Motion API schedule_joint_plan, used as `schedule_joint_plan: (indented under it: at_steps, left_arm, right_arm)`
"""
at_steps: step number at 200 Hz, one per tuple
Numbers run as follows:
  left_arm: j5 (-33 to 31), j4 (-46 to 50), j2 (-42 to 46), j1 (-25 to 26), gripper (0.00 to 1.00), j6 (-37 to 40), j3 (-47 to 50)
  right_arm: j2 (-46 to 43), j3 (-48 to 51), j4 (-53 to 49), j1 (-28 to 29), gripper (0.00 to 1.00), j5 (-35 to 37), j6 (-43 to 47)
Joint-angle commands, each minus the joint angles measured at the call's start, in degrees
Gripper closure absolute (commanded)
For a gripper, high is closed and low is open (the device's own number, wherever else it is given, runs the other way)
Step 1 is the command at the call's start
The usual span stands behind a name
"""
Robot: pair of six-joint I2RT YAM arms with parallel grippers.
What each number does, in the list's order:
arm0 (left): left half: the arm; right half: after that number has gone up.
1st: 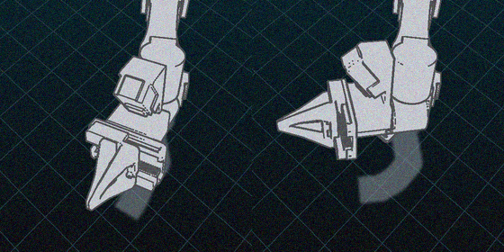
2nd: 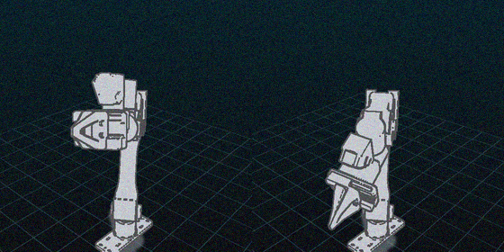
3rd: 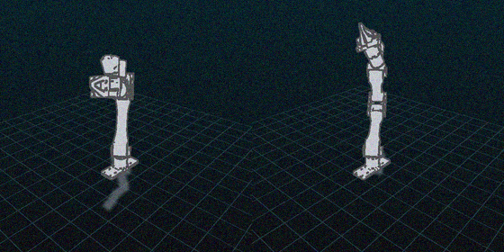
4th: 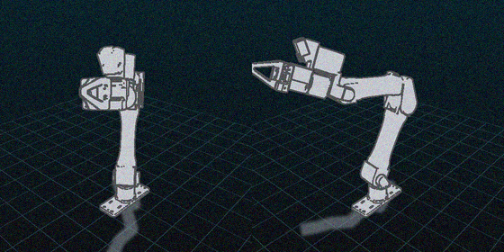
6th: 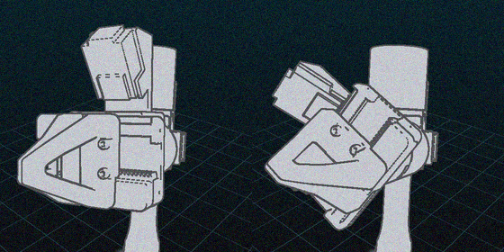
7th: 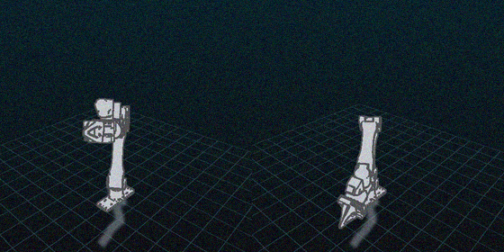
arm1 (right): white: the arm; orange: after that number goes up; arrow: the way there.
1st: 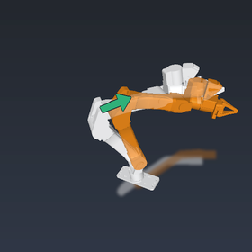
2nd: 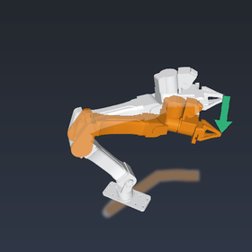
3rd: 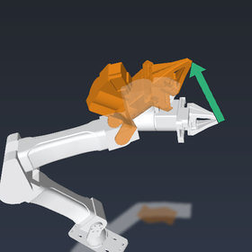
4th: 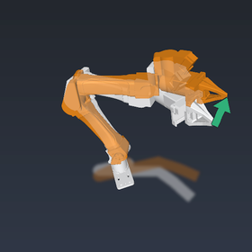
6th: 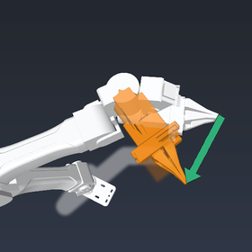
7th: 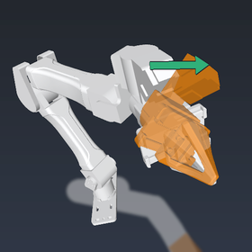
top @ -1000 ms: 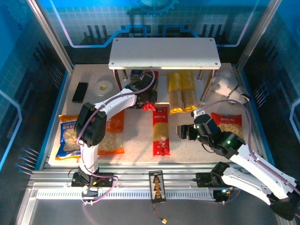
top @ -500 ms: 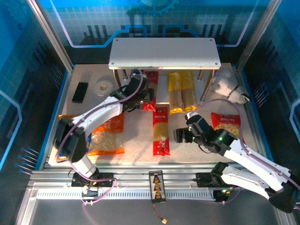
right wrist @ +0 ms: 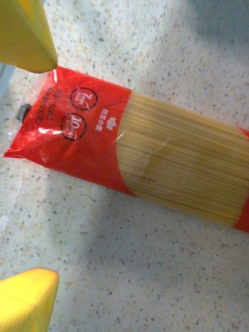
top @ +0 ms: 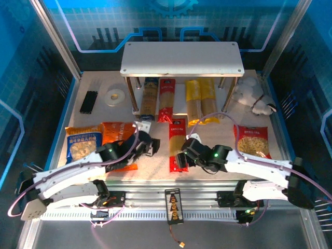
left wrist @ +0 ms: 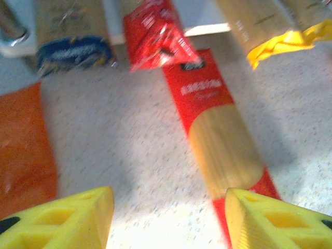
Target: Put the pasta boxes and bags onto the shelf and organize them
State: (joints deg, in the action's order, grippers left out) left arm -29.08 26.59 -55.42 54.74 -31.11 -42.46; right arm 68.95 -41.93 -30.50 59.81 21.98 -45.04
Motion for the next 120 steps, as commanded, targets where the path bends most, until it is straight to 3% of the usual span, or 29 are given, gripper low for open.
schedule_joint_plan:
  at_steps: [1, 34, 120]
  left_arm:
    - [-3.86, 5.06, 6.25, 1.06, 0.42, -6.24, 3.47]
    - [-5.05, 7.53, 11.71, 1.16, 0.42, -8.17, 6.27]
    - [-4.71, 7.08, 13.77, 1.20, 0.41, -8.69, 8.68]
  right_arm:
    - [3.67, -0.76, 4.04, 0.89, 0.00, 3.26, -3.43]
    - [9.39, -2.23, 7.23, 0.92, 0.00, 2.72, -3.66]
    - [23.90, -10.30, 7.37, 0.50, 0.00, -0.07, -4.94]
